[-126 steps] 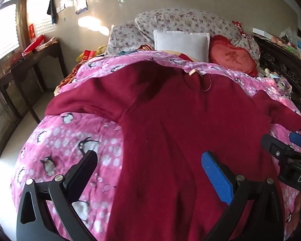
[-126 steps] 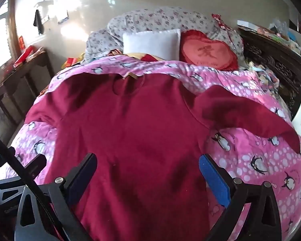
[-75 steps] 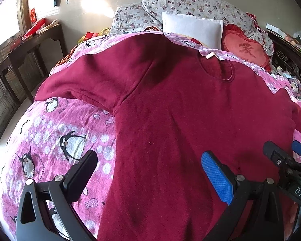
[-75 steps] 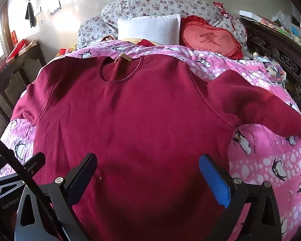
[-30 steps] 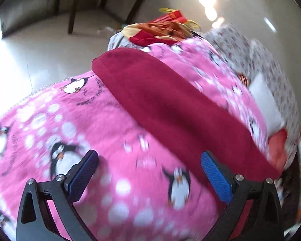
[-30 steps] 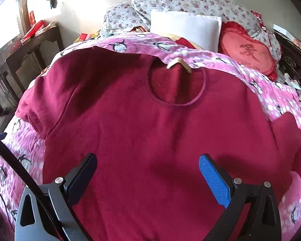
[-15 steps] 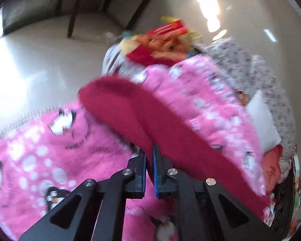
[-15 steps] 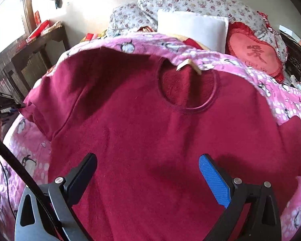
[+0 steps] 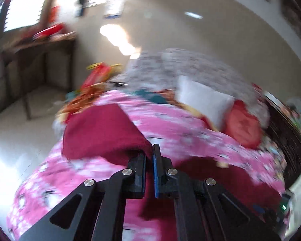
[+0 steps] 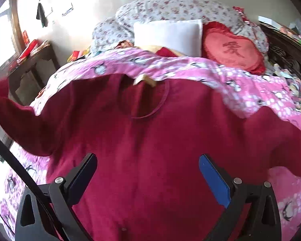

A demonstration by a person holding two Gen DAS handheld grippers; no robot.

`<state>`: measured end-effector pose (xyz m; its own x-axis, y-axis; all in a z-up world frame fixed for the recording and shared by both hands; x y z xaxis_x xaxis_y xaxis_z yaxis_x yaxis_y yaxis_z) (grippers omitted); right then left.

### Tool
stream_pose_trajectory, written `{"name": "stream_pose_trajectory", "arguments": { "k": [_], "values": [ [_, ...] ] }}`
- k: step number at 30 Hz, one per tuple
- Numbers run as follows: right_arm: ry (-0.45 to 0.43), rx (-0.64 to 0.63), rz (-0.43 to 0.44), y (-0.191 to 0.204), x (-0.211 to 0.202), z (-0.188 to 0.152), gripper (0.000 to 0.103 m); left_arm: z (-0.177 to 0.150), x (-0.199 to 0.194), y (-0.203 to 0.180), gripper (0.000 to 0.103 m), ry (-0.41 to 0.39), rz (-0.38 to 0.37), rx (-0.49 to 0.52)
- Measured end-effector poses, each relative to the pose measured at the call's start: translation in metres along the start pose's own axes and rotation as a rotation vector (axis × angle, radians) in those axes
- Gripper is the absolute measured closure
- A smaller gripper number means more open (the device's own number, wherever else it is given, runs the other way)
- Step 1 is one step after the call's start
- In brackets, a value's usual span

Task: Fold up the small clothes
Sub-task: 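Carry the sleeve across the sweatshirt body and open the left gripper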

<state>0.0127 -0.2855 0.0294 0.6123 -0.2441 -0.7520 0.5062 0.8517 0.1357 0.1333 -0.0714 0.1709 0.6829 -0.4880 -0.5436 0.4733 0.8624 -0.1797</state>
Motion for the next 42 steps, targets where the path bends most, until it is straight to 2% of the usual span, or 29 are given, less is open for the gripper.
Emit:
{"name": "stream_pose_trajectory", "arguments": {
  "k": [2, 5, 7, 10, 13, 15, 16, 18, 19, 20, 22, 24, 26, 31, 35, 38, 39, 40, 41, 42],
  "values": [
    [-0.009, 0.011, -0.031, -0.021, -0.005, 0.002, 0.000, -0.007, 0.007, -0.056, 0.098, 0.009, -0.075, 0.087],
    [-0.013, 0.052, -0.075, -0.059, -0.011, 0.002, 0.000, -0.049, 0.033, -0.144, 0.098, 0.081, -0.179, 0.240],
    [-0.011, 0.095, -0.107, -0.090, -0.014, -0.001, 0.000, -0.083, 0.054, -0.180, 0.098, 0.147, -0.222, 0.290],
    [-0.011, 0.167, -0.163, -0.134, -0.018, -0.006, 0.000, -0.149, 0.095, -0.219, 0.097, 0.286, -0.274, 0.350],
    [-0.005, 0.204, -0.189, -0.157, -0.022, -0.010, 0.000, -0.188, 0.104, -0.239, 0.097, 0.313, -0.282, 0.455],
    [-0.010, 0.202, -0.168, -0.157, -0.024, -0.008, 0.000, -0.195, 0.097, -0.239, 0.096, 0.319, -0.292, 0.500],
    [-0.016, 0.197, -0.143, -0.152, -0.025, -0.006, 0.000, -0.193, 0.088, -0.237, 0.092, 0.320, -0.315, 0.503],
    [-0.020, 0.184, -0.089, -0.138, -0.025, -0.002, 0.000, -0.182, 0.064, -0.223, 0.068, 0.301, -0.354, 0.494],
    [-0.017, 0.177, -0.056, -0.130, -0.024, 0.000, 0.000, -0.174, 0.058, -0.216, 0.039, 0.281, -0.351, 0.487],
    [-0.012, 0.173, -0.026, -0.123, -0.021, 0.002, 0.000, -0.159, 0.043, -0.200, 0.023, 0.230, -0.344, 0.464],
    [0.001, 0.165, 0.029, -0.107, -0.015, 0.003, 0.000, -0.140, 0.026, -0.175, 0.022, 0.162, -0.337, 0.446],
    [0.015, 0.154, 0.060, -0.091, -0.010, 0.003, 0.000, -0.128, 0.014, -0.149, 0.022, 0.146, -0.322, 0.452],
    [0.014, 0.140, 0.072, -0.076, -0.004, 0.007, 0.000, -0.122, 0.013, -0.118, 0.022, 0.134, -0.257, 0.437],
    [-0.021, 0.021, 0.045, -0.030, 0.013, 0.031, 0.000, -0.129, 0.042, -0.052, 0.022, 0.223, -0.092, 0.349],
    [-0.043, -0.163, -0.014, 0.021, 0.034, 0.042, 0.001, -0.138, 0.067, -0.038, 0.022, 0.258, -0.027, 0.328],
    [-0.027, -0.233, -0.082, 0.041, 0.060, 0.048, 0.016, -0.150, 0.091, -0.039, 0.022, 0.309, -0.006, 0.312],
    [0.005, -0.250, -0.109, 0.043, 0.074, 0.046, 0.026, -0.157, 0.094, -0.037, 0.022, 0.323, -0.001, 0.312],
    [0.036, -0.258, -0.110, 0.045, 0.087, 0.043, 0.034, -0.161, 0.098, -0.036, 0.022, 0.336, 0.003, 0.313],
    [0.040, -0.262, -0.100, 0.046, 0.092, 0.042, 0.037, -0.166, 0.101, -0.036, 0.022, 0.347, 0.008, 0.314],
    [0.015, -0.268, -0.080, 0.047, 0.092, 0.042, 0.046, -0.169, 0.104, -0.035, 0.022, 0.356, 0.012, 0.315]
  ]
}}
Point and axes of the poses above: each gripper's, at about its wrist camera, not at the fingertips, and x roughly the way its jaws point, y to its left, z to its top, the point moved 9 cm from there along x, roughly the way its jaws point, and after that the axes turned 4 degrees about x, right-handed, at the moved point
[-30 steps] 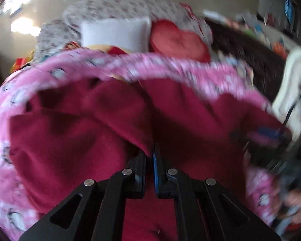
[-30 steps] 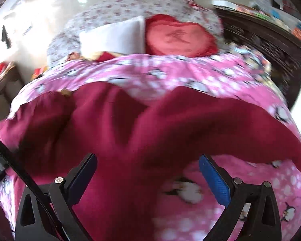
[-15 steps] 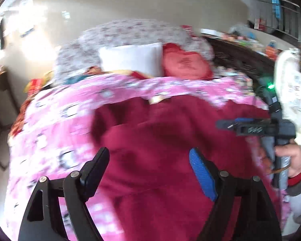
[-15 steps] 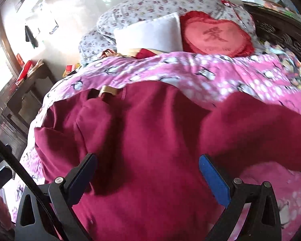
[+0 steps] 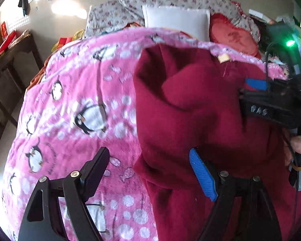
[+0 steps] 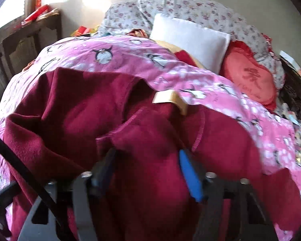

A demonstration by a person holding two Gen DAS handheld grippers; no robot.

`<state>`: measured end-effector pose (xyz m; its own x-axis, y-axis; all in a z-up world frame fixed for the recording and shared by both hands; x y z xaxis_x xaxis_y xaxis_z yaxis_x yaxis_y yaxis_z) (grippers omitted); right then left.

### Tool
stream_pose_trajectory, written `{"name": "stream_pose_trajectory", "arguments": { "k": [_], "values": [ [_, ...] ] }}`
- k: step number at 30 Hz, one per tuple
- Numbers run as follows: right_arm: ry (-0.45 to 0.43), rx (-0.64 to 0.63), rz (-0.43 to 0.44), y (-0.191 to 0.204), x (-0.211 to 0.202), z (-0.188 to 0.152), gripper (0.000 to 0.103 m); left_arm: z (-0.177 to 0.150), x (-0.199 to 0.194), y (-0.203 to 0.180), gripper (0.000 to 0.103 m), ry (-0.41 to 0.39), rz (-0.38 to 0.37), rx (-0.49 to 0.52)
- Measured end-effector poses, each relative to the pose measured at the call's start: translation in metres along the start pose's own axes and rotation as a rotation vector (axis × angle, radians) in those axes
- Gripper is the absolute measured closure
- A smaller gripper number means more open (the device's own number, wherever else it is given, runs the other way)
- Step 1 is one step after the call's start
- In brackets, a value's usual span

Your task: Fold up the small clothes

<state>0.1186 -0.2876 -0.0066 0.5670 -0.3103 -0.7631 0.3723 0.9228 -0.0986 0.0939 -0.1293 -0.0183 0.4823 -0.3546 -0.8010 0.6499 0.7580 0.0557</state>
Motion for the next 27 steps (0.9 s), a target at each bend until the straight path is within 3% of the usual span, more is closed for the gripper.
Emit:
{"name": "stream_pose_trajectory", "arguments": {
  "k": [1, 2, 4, 7, 12, 14, 15, 16, 18, 21, 23, 24, 27],
  "values": [
    [-0.018, -0.004, -0.002, -0.003, -0.006, 0.000, 0.081, 0.001, 0.004, 0.001, 0.022, 0.005, 0.000, -0.001],
    [-0.024, -0.004, -0.010, -0.007, -0.011, 0.000, 0.099, 0.000, 0.005, 0.002, 0.022, 0.007, -0.003, -0.004],
    [-0.070, 0.050, 0.035, -0.027, -0.040, -0.003, 0.099, -0.002, 0.004, 0.006, 0.022, 0.005, -0.004, -0.012],
    [-0.148, 0.107, -0.008, -0.072, -0.083, -0.011, 0.099, -0.003, 0.002, 0.009, 0.022, 0.001, -0.002, -0.029],
    [-0.151, 0.199, -0.039, -0.139, -0.122, -0.050, 0.099, -0.005, 0.000, 0.008, 0.022, 0.005, -0.005, -0.038],
    [-0.086, 0.251, -0.027, -0.161, -0.116, -0.077, 0.095, -0.006, -0.001, 0.005, 0.022, 0.006, -0.004, -0.034],
    [-0.059, 0.282, -0.050, -0.173, -0.113, -0.090, 0.084, -0.007, -0.001, 0.004, 0.022, 0.007, 0.003, -0.031],
    [-0.040, 0.308, -0.081, -0.183, -0.111, -0.098, 0.062, -0.007, -0.001, 0.003, 0.022, 0.007, 0.007, -0.028],
    [-0.037, 0.396, -0.103, -0.204, -0.118, -0.109, 0.042, -0.010, -0.001, 0.002, 0.022, 0.011, 0.012, -0.024],
    [-0.125, 0.442, -0.096, -0.205, -0.143, -0.093, 0.039, -0.015, 0.003, 0.005, 0.022, 0.030, 0.021, -0.032],
    [-0.167, 0.340, -0.029, -0.168, -0.149, -0.062, 0.037, -0.017, 0.005, 0.009, 0.022, 0.041, 0.022, -0.054],
    [-0.171, 0.304, 0.017, -0.149, -0.148, -0.051, 0.037, -0.018, 0.006, 0.010, 0.022, 0.043, 0.018, -0.067],
    [-0.152, 0.207, 0.274, -0.062, -0.127, -0.010, 0.037, -0.019, 0.007, 0.014, 0.022, 0.043, -0.002, -0.098]
  ]
}}
Point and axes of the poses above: each gripper's, at about its wrist camera, not at the fingertips, and x roughly the way its jaws point, y to its left, z to its top, the point moved 9 cm from there along x, roughly the way its jaws point, and after that the axes turned 4 degrees about x, right-handed, at the moved point
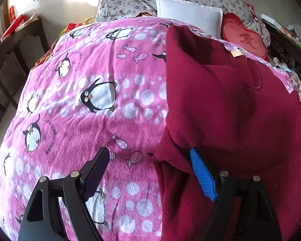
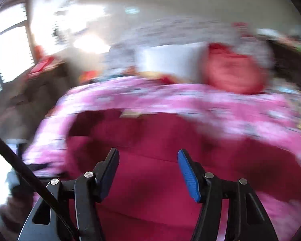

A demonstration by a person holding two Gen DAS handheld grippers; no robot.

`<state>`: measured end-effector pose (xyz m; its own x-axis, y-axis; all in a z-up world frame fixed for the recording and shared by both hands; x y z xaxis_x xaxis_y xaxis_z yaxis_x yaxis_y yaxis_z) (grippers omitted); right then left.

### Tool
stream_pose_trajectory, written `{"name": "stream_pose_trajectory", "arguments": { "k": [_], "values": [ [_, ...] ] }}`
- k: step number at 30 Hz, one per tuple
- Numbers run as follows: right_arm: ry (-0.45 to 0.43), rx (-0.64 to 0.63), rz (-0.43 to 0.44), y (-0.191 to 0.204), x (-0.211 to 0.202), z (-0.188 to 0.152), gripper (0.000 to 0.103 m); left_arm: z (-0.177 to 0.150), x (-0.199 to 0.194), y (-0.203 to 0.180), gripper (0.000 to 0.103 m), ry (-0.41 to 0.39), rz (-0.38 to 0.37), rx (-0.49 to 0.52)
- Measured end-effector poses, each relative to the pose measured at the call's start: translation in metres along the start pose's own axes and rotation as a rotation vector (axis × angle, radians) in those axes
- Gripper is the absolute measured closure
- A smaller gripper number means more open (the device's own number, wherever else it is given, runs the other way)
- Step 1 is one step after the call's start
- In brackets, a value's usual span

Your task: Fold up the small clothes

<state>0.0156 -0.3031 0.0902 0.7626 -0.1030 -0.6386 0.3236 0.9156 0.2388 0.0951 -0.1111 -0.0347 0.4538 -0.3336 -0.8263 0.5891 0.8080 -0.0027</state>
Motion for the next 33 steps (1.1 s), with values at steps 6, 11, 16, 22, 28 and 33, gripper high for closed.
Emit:
{"name": "stream_pose_trajectory", "arguments": {
  "k": [6, 11, 16, 22, 28, 33],
  "values": [
    [0.242, -0.144, 0.169, 0.110, 0.133, -0.006, 0.033, -0.002, 0.003, 0.002, 0.022, -0.004, -0.034, -0.009],
    [0.351, -0.227, 0.216, 0.136, 0.161, -0.028, 0.094, -0.004, 0.006, 0.008, 0.022, -0.016, -0.064, -0.024],
    [0.167, -0.338, 0.191, 0.168, 0.142, 0.006, 0.096, 0.003, 0.004, 0.021, 0.022, -0.055, -0.062, -0.097],
    [0.094, -0.370, 0.060, 0.169, 0.188, 0.018, 0.095, 0.006, 0.005, 0.036, 0.022, -0.069, -0.008, -0.128],
    [0.075, -0.254, 0.113, 0.125, 0.122, 0.023, 0.028, 0.009, -0.011, 0.044, 0.022, -0.103, 0.024, -0.117],
    [0.021, -0.214, -0.126, 0.019, 0.027, 0.014, 0.020, 0.020, -0.039, 0.038, 0.022, -0.156, 0.013, -0.090]
  ]
}}
Point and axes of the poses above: each gripper's, at about its wrist camera, not at the fingertips, and x roughly the way its jaws point, y to its left, z to its top, the point moved 9 cm from there along x, roughly the way its jaws point, and after that the axes turned 4 degrees about x, right-handed, at the moved point
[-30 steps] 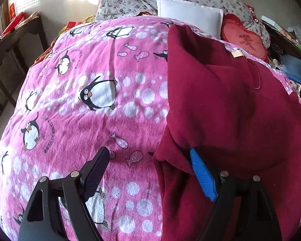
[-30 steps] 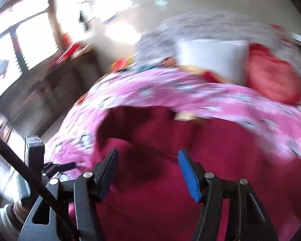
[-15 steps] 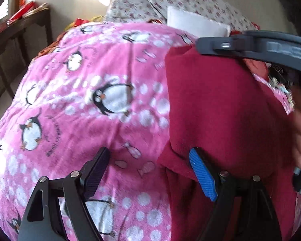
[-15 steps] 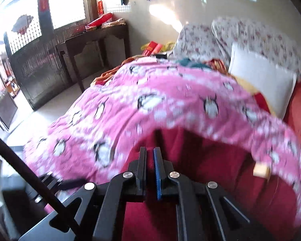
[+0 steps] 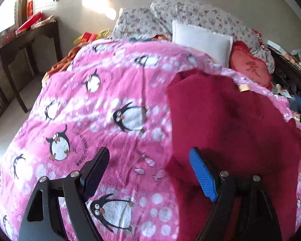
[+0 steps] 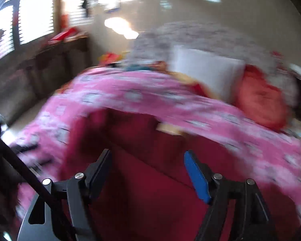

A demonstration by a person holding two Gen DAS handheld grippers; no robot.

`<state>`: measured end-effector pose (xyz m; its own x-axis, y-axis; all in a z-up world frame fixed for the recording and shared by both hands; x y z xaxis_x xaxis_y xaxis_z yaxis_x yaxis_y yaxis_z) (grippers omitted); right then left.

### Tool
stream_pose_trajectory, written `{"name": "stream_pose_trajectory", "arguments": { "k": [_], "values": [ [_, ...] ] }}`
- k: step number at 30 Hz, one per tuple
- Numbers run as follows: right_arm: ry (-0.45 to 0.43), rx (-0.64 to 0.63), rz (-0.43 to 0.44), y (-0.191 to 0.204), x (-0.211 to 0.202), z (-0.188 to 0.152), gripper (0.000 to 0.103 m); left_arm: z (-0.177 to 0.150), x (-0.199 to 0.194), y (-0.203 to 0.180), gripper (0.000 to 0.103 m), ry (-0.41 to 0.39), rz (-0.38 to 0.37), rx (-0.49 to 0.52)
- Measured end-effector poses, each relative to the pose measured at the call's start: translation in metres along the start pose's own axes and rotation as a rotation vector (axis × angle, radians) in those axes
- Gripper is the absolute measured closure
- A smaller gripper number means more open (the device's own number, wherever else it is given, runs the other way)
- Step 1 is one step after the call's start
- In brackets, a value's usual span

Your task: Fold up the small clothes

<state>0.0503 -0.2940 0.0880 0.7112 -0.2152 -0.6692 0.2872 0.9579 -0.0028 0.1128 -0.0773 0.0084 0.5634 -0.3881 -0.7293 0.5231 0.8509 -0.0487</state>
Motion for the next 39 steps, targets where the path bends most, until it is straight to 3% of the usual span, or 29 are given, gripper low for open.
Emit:
{"name": "stream_pose_trajectory", "arguments": {
  "k": [2, 4, 7, 8, 9, 10, 11, 13, 15, 16, 18, 23, 25, 27, 30, 32, 36, 39],
  "values": [
    [0.008, 0.077, -0.115, -0.057, -0.024, -0.021, 0.018, 0.003, -0.006, -0.012, 0.022, -0.004, -0.013, 0.026],
    [0.029, 0.175, -0.163, -0.101, -0.034, -0.047, 0.018, 0.002, -0.007, -0.026, 0.022, 0.003, -0.019, 0.057],
    [0.115, 0.253, -0.126, -0.123, -0.017, -0.081, 0.020, -0.004, 0.002, -0.042, 0.022, 0.023, 0.003, 0.087],
    [0.132, 0.267, -0.098, -0.121, -0.008, -0.087, 0.026, -0.006, 0.007, -0.046, 0.022, 0.037, 0.001, 0.086],
    [0.137, 0.272, -0.073, -0.117, -0.003, -0.091, 0.054, -0.009, 0.010, -0.050, 0.022, 0.052, -0.003, 0.083],
    [0.137, 0.258, -0.070, -0.114, 0.004, -0.092, 0.069, -0.011, 0.013, -0.053, 0.022, 0.059, -0.002, 0.084],
    [0.115, 0.211, -0.116, -0.113, 0.006, -0.089, 0.073, -0.011, 0.014, -0.056, 0.022, 0.062, 0.006, 0.090],
    [0.060, 0.184, -0.132, -0.113, -0.007, -0.078, 0.098, -0.012, 0.015, -0.059, 0.022, 0.064, 0.020, 0.099],
    [-0.006, 0.205, -0.125, -0.119, -0.025, -0.067, 0.098, -0.013, 0.014, -0.064, 0.022, 0.064, 0.013, 0.106],
    [-0.062, 0.217, -0.168, -0.128, -0.040, -0.058, 0.098, -0.012, 0.015, -0.064, 0.022, 0.062, 0.023, 0.109],
    [-0.091, 0.223, -0.189, -0.134, -0.042, -0.052, 0.098, -0.014, 0.024, -0.067, 0.022, 0.072, 0.048, 0.119],
    [0.077, 0.249, -0.240, -0.139, 0.005, -0.072, 0.092, -0.026, 0.041, -0.070, 0.022, 0.125, 0.056, 0.120],
    [0.042, 0.284, -0.253, -0.146, -0.009, -0.074, 0.076, -0.020, 0.031, -0.064, 0.022, 0.096, 0.055, 0.100],
    [-0.012, 0.304, -0.257, -0.147, -0.032, -0.073, 0.067, -0.006, 0.021, -0.057, 0.022, 0.048, 0.073, 0.088],
    [-0.050, 0.275, -0.188, -0.127, -0.049, -0.073, 0.067, 0.012, 0.023, -0.052, 0.022, 0.030, 0.078, 0.044],
    [-0.005, 0.212, -0.114, -0.101, -0.041, -0.079, 0.067, 0.021, 0.033, -0.052, 0.022, 0.033, 0.081, 0.014],
    [0.084, 0.203, -0.192, -0.105, -0.009, -0.108, 0.075, 0.014, 0.073, -0.048, 0.021, 0.132, 0.124, -0.008],
    [0.058, 0.235, -0.140, -0.109, -0.014, -0.114, 0.075, 0.011, 0.075, -0.046, 0.019, 0.132, 0.124, -0.025]
  ]
}}
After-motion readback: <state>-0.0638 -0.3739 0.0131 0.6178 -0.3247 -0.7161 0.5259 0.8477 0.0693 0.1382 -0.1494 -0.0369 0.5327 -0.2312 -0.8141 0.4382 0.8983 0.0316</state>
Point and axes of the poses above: each gripper's, at about its wrist camera, not at the fingertips, and x roughly the way its jaws point, y to its left, z to its top, the point moved 9 cm from there along x, roughly the way its jaws point, and after that the axes turned 4 degrees about x, right-handed, at the moved point
